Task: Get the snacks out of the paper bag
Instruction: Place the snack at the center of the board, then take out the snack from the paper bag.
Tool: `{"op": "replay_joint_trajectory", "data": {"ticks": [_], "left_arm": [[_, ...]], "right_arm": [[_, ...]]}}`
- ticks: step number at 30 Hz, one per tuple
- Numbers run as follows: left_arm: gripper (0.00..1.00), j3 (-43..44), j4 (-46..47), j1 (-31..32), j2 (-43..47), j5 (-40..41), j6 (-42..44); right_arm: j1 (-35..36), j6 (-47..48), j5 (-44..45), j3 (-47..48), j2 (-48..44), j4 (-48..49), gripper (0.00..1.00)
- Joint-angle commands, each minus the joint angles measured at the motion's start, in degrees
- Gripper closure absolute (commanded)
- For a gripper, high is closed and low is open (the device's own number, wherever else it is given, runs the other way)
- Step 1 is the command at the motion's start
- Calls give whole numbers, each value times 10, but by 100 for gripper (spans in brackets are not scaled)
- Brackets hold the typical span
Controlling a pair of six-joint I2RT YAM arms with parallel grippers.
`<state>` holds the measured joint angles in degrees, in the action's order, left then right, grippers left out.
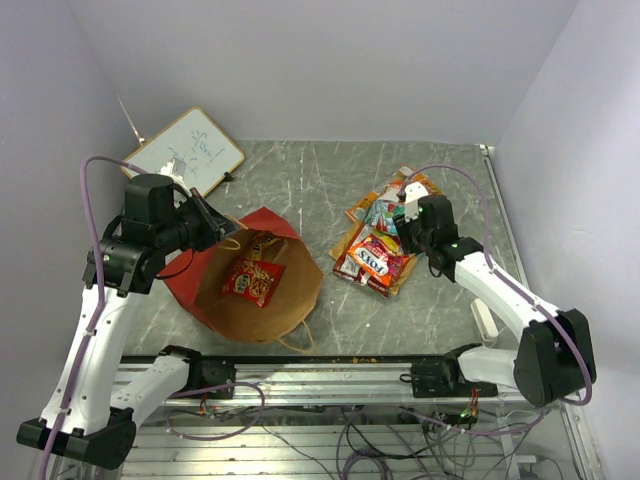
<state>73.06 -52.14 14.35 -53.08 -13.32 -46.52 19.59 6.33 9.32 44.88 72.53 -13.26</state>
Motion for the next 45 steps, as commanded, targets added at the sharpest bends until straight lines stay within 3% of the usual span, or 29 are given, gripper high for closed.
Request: {"op": "replay_joint_trajectory", "data": {"ticks": [1,5,12,24,31,35,45], "left_arm": [[93,10,4,2,3,-1,3],[93,0,17,2,7,-3,-5],[93,-1,19,2,4,-12,-8],[93,-13,21,2,19,-16,-18],[93,-26,31,2,27,-16,-26],[93,-20,29,2,24,-18,-25],[93,-19,26,2,24,-20,-23]], "right_arm": [[-3,36,-64,20,-48,18,50],[-2,72,-136,34,-57,36,46],[32,74,-340,21,-93,116,44],[313,110,-407,18,-101,233,41],[448,169,-360,34,-27,230,40],[507,205,-264,73,56,226,40],[527,227,-112,164,251,241,38]]}}
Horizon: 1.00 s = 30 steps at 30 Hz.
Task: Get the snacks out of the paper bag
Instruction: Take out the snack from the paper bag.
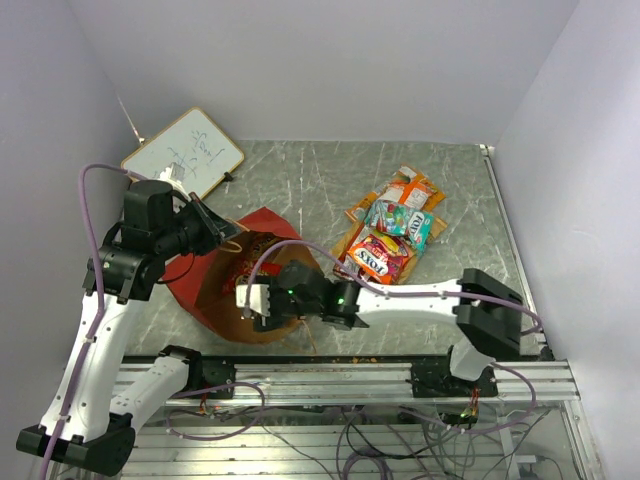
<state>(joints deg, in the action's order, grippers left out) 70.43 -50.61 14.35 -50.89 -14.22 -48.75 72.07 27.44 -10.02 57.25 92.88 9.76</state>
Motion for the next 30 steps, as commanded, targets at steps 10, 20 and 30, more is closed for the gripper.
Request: {"op": "replay_joint_trajectory", "data": {"ticks": [10,20,30], "left_arm": [[93,13,-7,2,2,-18,10],[93,27,-31,2,-3,-24,33],[93,34,-46,2,1,-32,49]], "right_arm": [[2,11,111,117,166,-9,38],[2,13,155,173,250,-46,43],[2,21,172,192,262,-58,80]]}}
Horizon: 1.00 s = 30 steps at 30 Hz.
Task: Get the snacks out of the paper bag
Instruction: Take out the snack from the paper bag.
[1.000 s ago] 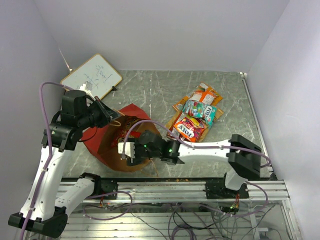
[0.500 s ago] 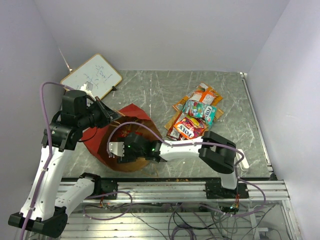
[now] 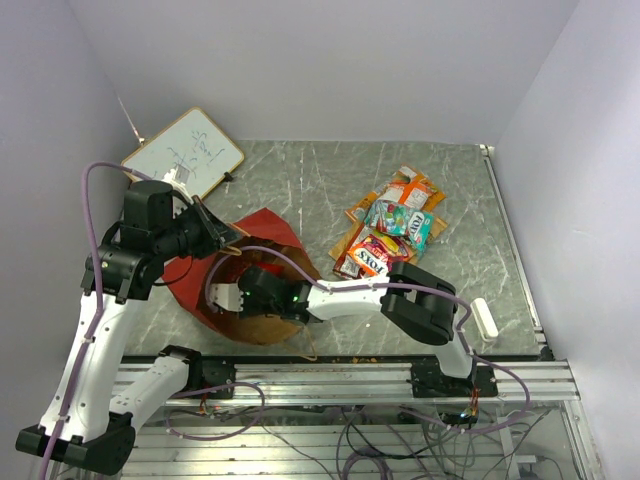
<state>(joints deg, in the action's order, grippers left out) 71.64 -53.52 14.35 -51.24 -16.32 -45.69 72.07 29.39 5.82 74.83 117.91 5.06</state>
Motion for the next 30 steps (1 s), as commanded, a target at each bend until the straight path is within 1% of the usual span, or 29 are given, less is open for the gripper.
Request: {"op": "replay_joint_trajectory", "data": {"ticks": [1,4,8,10,17,21,27,30], "left_arm": [[93,22,-21,2,6,-12,21],[93,21,-25,2,13,-12,26],[93,12,-12,2,21,-18,26],[93,8,-5,2,22,-18,26],[93,-2,18,2,15,-28,20],[93,-4,21,2,15,-16,15],[93,-16,46,2,18,-19,-21],[93,-16,47,2,17,-17,-29]], "right_arm": [[2,1,16,18,11,-12,82],[2,0,23,22,6,-19,90],[2,-6,25,15,-18,-21,97],[2,-15,21,1,-52,-18,100],[2,-63,-2,-75,-139,-19,100],[2,-85,-21,-121,-196,-21,100],[2,-118,-17,-192,-306,-29,100],[3,-114,-13,-202,-348,-49,100]]}}
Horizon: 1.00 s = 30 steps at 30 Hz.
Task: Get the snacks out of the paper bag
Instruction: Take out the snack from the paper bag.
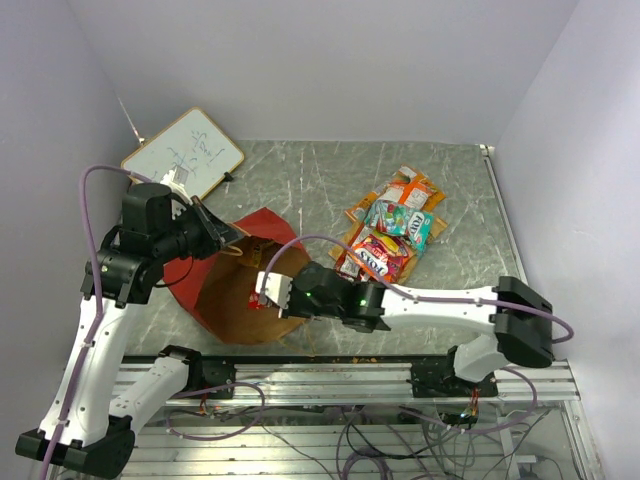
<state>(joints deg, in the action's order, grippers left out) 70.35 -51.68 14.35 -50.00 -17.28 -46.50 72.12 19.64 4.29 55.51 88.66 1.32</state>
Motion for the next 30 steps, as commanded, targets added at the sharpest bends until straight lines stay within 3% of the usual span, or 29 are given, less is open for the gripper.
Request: {"op": "replay_joint_trajectory", "data": {"ticks": [1,22,26,30], "left_arm": [[93,-2,27,2,4,-4,-21],[93,-17,4,2,-17,43,-17],[93,-30,2,2,-18,52,-22],[93,-32,5,2,-30,52,-16]], "right_arm": [[2,-15,5,-7,-66,-20,100],[-7,28,64,85,-241,-201,100],[-36,24,69,121,-267,-229,100],[-109,12,52,141,-283,-250,100]]}}
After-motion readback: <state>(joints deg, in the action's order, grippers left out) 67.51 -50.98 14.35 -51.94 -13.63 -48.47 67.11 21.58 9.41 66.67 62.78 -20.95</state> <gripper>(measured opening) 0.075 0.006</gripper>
